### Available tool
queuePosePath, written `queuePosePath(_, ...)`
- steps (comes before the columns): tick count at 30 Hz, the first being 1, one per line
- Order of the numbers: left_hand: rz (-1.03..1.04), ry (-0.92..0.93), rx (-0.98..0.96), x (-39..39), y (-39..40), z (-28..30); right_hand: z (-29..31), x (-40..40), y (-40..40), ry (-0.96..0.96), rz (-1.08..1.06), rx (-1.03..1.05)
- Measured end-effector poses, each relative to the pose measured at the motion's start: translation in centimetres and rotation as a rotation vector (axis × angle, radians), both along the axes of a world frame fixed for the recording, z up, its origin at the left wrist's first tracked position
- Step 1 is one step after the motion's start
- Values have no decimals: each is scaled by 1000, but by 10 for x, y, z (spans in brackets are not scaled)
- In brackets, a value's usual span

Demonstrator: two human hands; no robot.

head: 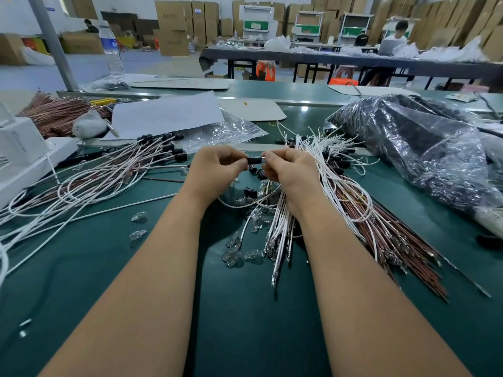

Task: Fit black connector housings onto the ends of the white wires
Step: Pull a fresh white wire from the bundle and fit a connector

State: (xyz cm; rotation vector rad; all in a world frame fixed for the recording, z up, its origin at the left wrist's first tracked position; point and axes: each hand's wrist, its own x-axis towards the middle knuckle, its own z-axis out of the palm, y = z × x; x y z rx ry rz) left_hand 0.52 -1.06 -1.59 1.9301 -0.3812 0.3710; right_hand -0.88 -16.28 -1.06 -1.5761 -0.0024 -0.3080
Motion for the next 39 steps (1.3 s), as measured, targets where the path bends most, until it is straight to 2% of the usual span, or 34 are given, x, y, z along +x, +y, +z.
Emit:
queuePosePath(8, -44, 32, -117, 0, 0, 0, -3, 3, -1, 8, 23, -6)
queuePosePath(24, -102, 103, -140, 4, 3, -6, -5, 0, 3, -69, 13, -128)
queuePosePath(28, -107, 103, -142, 4, 4, -5, -5, -2, 4, -82, 18, -85)
queuePosePath(35, -54, 10, -66, 0, -3, 3, -6, -2, 1, -52, 15, 27)
queuePosePath(39, -19, -40, 139, -3, 0, 6, -7, -2, 1, -44, -45, 23)
